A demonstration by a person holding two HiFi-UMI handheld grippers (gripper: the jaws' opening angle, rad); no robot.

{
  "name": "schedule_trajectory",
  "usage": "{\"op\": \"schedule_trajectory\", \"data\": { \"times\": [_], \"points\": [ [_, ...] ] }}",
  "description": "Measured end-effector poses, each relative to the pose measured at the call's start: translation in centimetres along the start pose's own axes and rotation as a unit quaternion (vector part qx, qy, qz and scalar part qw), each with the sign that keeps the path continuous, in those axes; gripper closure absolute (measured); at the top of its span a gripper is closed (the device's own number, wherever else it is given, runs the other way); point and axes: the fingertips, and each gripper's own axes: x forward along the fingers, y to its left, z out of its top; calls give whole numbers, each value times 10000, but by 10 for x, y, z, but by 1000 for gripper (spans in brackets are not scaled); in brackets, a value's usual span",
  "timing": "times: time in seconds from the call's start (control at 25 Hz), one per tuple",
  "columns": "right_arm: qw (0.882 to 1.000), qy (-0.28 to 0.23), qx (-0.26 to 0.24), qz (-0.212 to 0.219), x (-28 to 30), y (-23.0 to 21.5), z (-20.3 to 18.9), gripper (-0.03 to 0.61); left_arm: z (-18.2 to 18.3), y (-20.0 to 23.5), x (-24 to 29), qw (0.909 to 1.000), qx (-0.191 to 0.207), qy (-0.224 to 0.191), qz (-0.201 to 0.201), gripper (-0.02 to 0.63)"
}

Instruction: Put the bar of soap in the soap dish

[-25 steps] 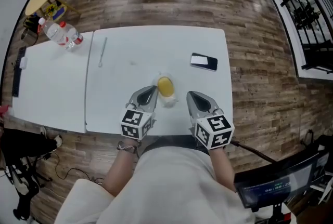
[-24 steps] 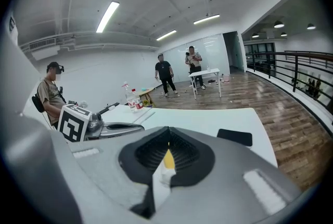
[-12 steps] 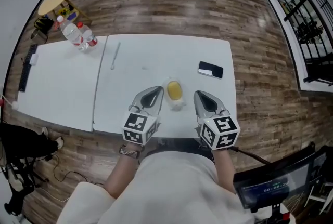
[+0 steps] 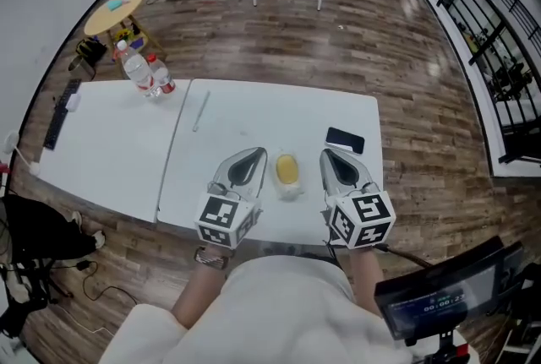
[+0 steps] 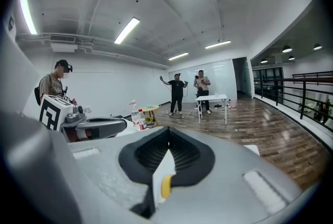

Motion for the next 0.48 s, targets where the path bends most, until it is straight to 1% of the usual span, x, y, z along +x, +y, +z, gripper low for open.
{"op": "schedule_trajectory", "data": {
  "times": [0.08,0.2,0.28,0.32,0.44,0.48],
  "points": [
    [10000,-53,-40,18,1,-3,5,575,9,-2,-1,9999,43,-96,11,606],
    [9999,-91,-60,48,1,-7,9,575,16,-2,-3,9998,-34,-183,69,606],
    [9998,-149,-119,64,1,-7,14,575,20,-1,-6,9997,44,-219,131,606],
    [9997,-194,-162,67,1,-7,18,575,22,-1,-6,9994,195,-232,140,606],
    [9986,-430,-298,122,-2,-5,34,575,24,-6,-8,9960,862,-237,46,605],
    [9979,-528,-343,152,-3,-4,40,575,27,-7,-9,9948,983,-280,23,606]
  ]
}}
